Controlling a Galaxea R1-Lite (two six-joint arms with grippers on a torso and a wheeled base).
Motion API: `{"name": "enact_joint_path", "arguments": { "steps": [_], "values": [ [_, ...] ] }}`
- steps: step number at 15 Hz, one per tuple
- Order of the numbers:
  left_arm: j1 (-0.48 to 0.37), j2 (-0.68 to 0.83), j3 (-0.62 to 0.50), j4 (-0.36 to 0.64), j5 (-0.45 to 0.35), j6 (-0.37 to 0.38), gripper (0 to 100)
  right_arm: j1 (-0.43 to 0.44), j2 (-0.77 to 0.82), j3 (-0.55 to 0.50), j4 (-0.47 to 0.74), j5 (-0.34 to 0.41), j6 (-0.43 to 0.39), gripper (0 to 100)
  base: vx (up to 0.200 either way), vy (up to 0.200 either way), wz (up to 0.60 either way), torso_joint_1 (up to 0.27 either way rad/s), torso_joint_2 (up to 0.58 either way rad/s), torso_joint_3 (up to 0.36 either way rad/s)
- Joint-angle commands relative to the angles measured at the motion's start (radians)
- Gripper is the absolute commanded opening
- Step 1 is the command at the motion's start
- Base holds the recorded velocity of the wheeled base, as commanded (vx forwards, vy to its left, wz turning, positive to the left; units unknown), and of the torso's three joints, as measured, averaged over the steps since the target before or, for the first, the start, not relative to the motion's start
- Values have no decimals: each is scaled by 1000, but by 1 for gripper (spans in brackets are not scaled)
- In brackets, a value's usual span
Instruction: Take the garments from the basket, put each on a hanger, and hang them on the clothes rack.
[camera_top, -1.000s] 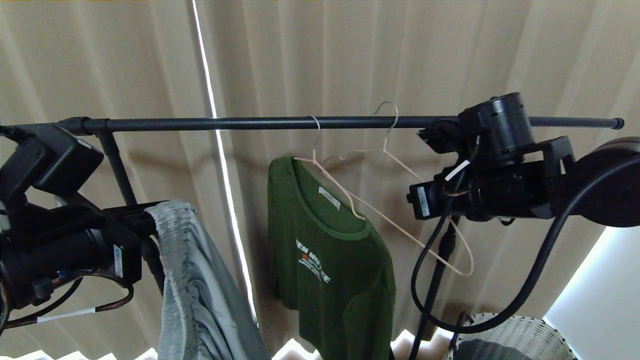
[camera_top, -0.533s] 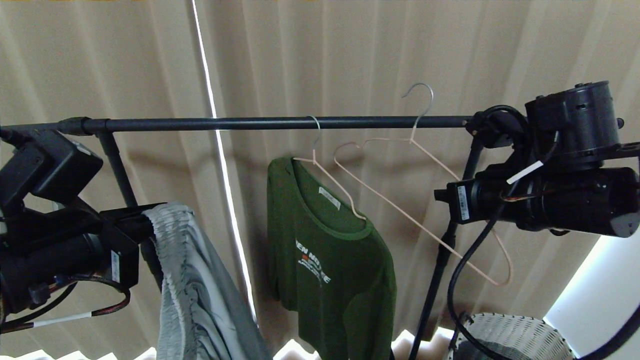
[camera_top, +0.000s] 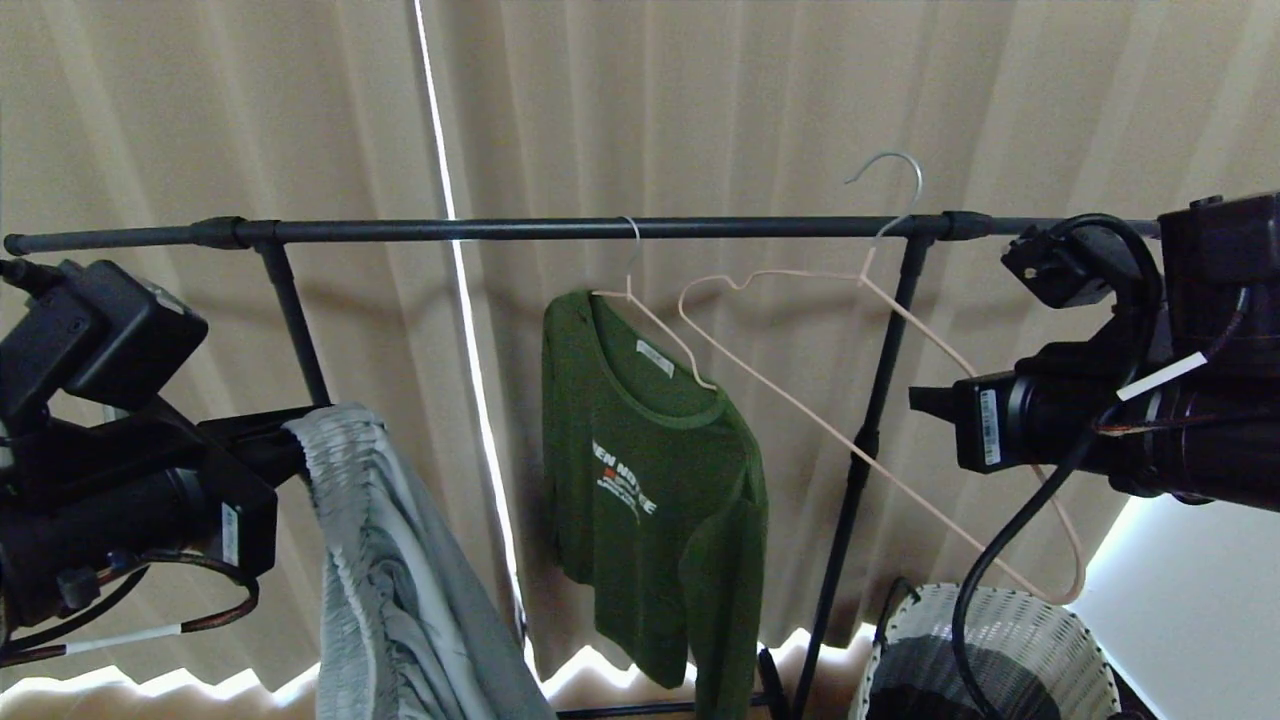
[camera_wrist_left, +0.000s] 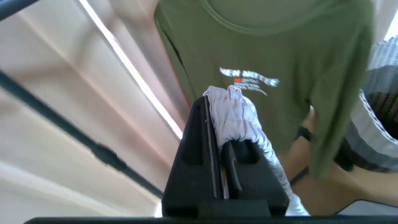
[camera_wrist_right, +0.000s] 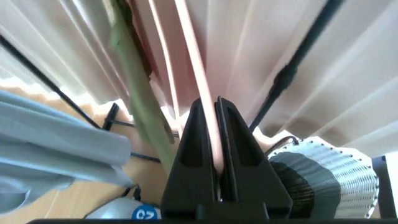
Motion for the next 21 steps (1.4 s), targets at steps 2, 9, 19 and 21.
{"name": "enact_joint_path", "arguments": {
  "steps": [2,9,19,21],
  "values": [
    [0,0,5,1,0,2,0,0,-26,30,-5,0,-1,0,-200,0,0,2,2,-5],
    [2,-2,21,1,2,0,0,5,-138,116,-13,6,-1,0,-114,0,0,0,0,0],
    [-86,316,-238,7,345,-15,0,180,-172,261,-180,167,-1,0,0,0,0,0,0,0],
    [-112,417,-310,5,445,-86,0,241,-171,271,-183,215,4,0,0,0,0,0,0,0]
  ]
}}
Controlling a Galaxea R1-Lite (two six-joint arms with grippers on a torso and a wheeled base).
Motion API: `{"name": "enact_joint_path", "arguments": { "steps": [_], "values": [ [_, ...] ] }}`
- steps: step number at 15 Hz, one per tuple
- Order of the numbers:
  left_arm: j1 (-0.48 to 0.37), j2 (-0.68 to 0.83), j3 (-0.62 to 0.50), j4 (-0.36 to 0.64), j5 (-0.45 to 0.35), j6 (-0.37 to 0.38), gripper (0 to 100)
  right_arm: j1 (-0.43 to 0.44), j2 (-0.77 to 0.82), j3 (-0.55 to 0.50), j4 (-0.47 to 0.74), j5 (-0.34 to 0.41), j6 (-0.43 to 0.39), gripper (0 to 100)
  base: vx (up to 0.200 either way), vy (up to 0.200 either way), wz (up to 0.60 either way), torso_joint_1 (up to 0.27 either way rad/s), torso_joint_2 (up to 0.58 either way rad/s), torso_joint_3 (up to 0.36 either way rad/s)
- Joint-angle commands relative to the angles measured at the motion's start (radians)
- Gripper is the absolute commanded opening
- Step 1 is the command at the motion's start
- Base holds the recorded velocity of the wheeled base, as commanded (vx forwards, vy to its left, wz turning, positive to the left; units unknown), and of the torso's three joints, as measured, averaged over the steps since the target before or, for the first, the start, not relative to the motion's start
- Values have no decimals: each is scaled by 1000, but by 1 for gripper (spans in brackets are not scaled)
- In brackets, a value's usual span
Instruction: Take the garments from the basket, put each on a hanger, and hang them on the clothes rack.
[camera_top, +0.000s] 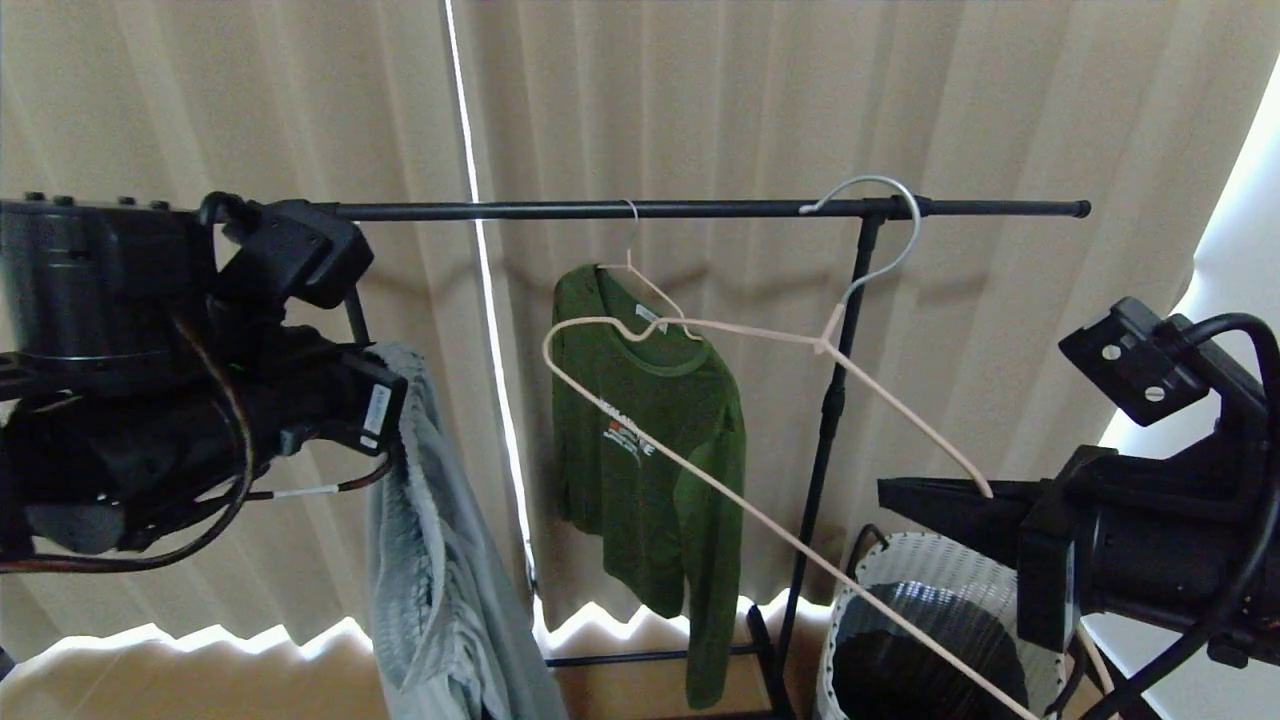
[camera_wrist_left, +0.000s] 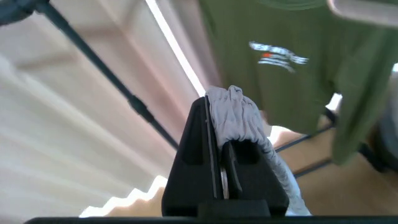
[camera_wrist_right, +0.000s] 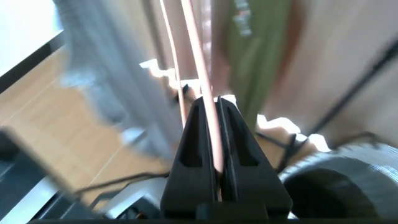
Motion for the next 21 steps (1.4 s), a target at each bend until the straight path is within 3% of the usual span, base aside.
{"name": "enact_joint_path", "arguments": {
  "steps": [1,5,10,16,21],
  "values": [
    [-36,150,-85,1,90,-72,0,61,4,15,-9,39,2,0,0,0,0,0,0,0],
    [-48,181,-151,4,113,-97,0,99,16,59,-39,79,2,0,0,0,0,0,0,0],
    [-46,180,-167,5,113,-97,0,118,67,77,-79,76,1,0,0,0,0,0,0,0],
    [-43,157,-150,53,115,-97,0,41,207,61,-219,39,2,0,0,0,0,0,0,0],
    [-40,158,-150,60,116,-98,0,44,216,68,-211,17,14,0,0,0,0,0,0,0]
  ]
}}
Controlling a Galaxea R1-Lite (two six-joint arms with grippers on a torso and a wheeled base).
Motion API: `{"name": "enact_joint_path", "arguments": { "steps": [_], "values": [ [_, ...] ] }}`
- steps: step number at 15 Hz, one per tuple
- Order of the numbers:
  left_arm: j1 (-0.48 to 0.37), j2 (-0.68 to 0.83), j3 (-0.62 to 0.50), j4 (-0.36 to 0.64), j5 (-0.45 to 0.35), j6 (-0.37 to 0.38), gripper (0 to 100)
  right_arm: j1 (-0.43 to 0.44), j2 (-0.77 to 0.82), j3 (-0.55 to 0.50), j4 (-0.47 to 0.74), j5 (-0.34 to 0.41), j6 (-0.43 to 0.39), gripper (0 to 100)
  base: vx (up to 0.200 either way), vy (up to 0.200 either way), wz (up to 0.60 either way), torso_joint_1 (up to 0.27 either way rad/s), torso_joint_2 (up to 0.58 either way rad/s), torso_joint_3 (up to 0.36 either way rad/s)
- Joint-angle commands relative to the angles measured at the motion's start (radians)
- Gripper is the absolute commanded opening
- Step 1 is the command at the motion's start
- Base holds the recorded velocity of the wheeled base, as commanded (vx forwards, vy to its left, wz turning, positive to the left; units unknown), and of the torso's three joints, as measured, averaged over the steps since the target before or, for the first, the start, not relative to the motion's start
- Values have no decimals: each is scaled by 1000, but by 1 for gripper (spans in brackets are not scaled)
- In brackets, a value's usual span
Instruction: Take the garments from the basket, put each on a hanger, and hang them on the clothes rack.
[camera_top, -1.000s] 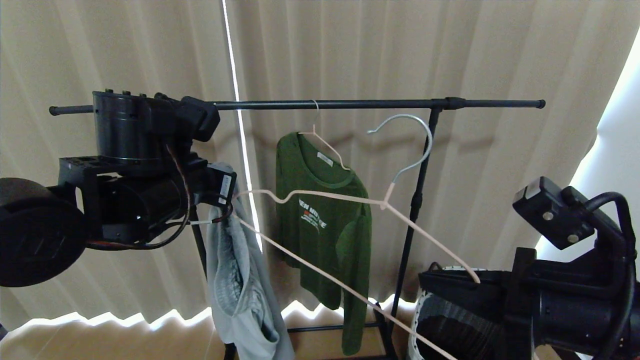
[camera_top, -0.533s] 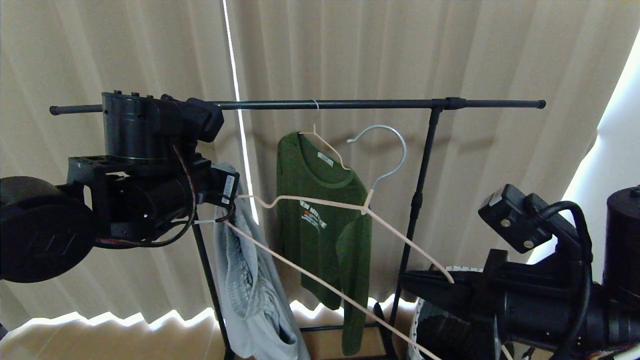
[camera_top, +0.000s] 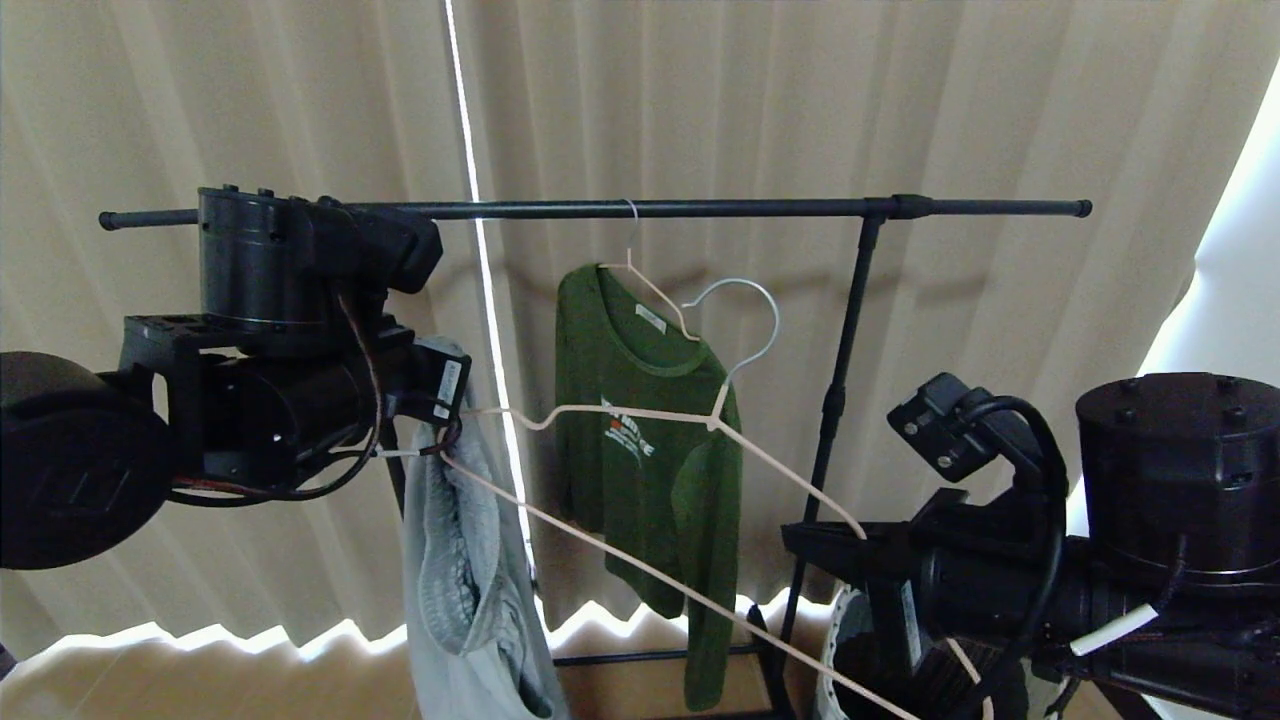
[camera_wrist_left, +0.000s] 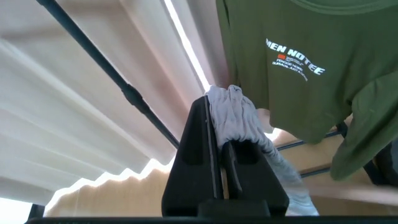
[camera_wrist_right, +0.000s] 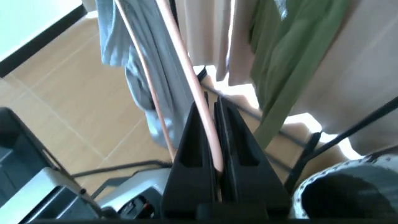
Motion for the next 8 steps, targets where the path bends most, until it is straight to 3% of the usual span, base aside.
{"name": "enact_joint_path", "arguments": {
  "steps": [1,8],
  "values": [
    [-2,-1,1,1,21,0,0,2,26,-11,3,-8,48,0,0,0,0,0,0,0],
    [-25,0,23,12,122,32,0,8,112,-83,5,-84,117,0,0,0,0,0,0,0]
  ]
}}
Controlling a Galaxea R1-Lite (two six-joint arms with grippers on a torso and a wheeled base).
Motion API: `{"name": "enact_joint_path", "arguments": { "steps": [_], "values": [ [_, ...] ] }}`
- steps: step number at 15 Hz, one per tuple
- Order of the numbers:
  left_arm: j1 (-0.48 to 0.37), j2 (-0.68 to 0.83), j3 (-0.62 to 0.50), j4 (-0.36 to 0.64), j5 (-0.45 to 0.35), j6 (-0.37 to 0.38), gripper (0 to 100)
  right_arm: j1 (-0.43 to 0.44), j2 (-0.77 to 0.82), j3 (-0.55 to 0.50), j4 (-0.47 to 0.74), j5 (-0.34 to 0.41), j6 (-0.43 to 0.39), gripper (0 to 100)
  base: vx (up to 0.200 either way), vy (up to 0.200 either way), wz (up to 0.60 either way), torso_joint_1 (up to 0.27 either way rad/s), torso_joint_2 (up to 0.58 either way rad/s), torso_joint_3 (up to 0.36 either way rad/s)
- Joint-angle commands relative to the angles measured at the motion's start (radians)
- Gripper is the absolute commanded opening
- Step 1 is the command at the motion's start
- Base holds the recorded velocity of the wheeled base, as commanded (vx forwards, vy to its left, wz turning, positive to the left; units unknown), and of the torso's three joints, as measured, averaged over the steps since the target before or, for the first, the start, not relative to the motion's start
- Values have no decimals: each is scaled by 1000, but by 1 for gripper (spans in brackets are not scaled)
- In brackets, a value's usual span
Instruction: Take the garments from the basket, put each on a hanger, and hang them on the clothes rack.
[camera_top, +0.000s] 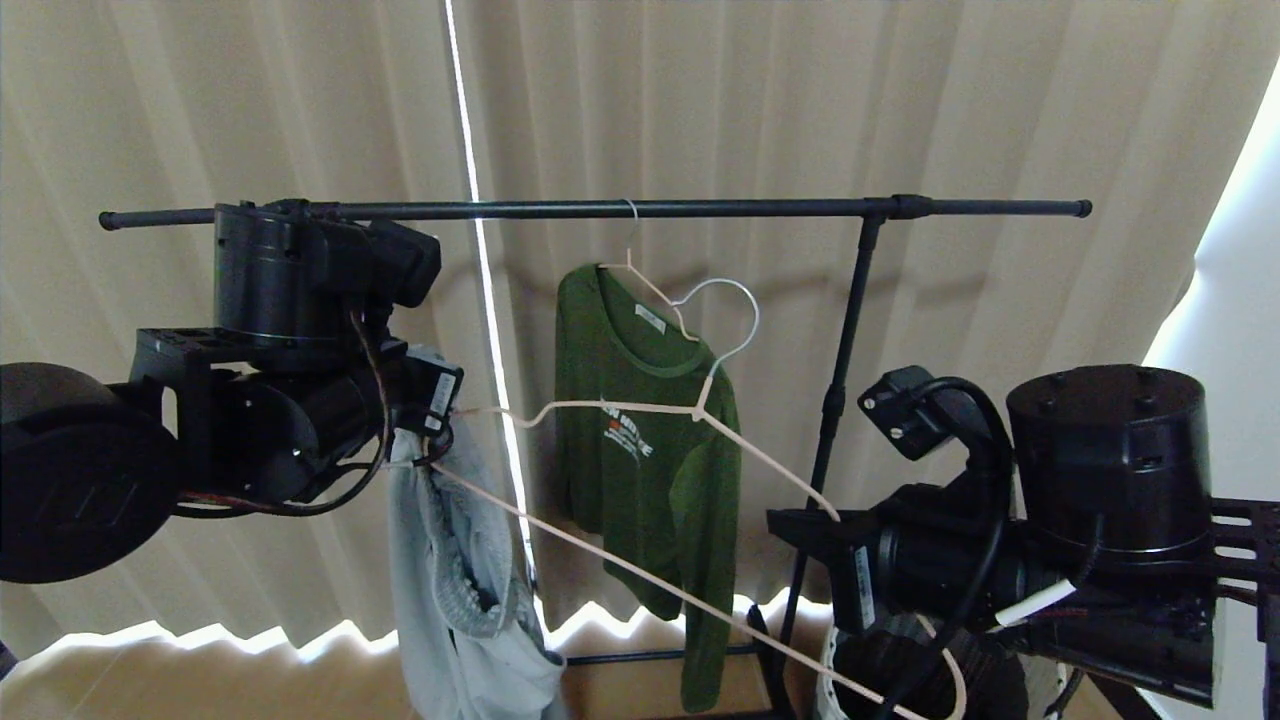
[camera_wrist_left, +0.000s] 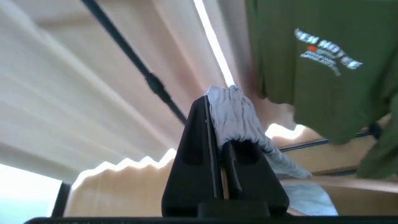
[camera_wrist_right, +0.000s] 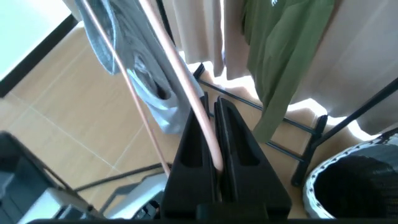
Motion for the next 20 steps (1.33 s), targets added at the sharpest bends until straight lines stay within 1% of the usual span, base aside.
{"name": "enact_joint_path", "arguments": {
  "steps": [1,3,5,8,10,12,14,15,17,19,20],
  "values": [
    [-7,-1,2,14,11,6,0,1,60,-47,0,-19,21,0,0,0,0,0,0,0],
    [-9,-1,2,35,25,10,0,1,96,-84,2,-45,22,0,0,0,0,0,0,0],
    [-7,6,5,30,28,13,0,5,80,-80,17,-45,21,0,0,0,0,0,0,0],
    [-10,60,-26,1,80,5,0,76,17,-87,92,-37,34,0,0,0,0,0,0,0],
    [-10,69,-38,0,80,5,0,102,24,-90,98,-41,41,0,0,0,0,0,0,0],
    [-16,71,-40,0,82,5,0,102,33,-96,100,-44,64,0,0,0,0,0,0,0],
    [-19,71,-41,0,80,6,0,102,30,-112,138,-50,74,0,0,0,0,0,0,0],
    [-18,68,-38,1,82,8,0,102,27,-116,166,-64,74,0,0,0,0,0,0,0],
    [-2,65,-32,7,80,23,0,88,19,-118,186,-119,74,0,0,0,0,0,0,0],
    [1,51,-18,9,80,63,0,67,22,-123,209,-171,73,0,0,0,0,0,0,0],
    [-2,46,-17,9,80,69,0,62,28,-126,215,-197,71,0,0,0,0,0,0,0]
  ]
}}
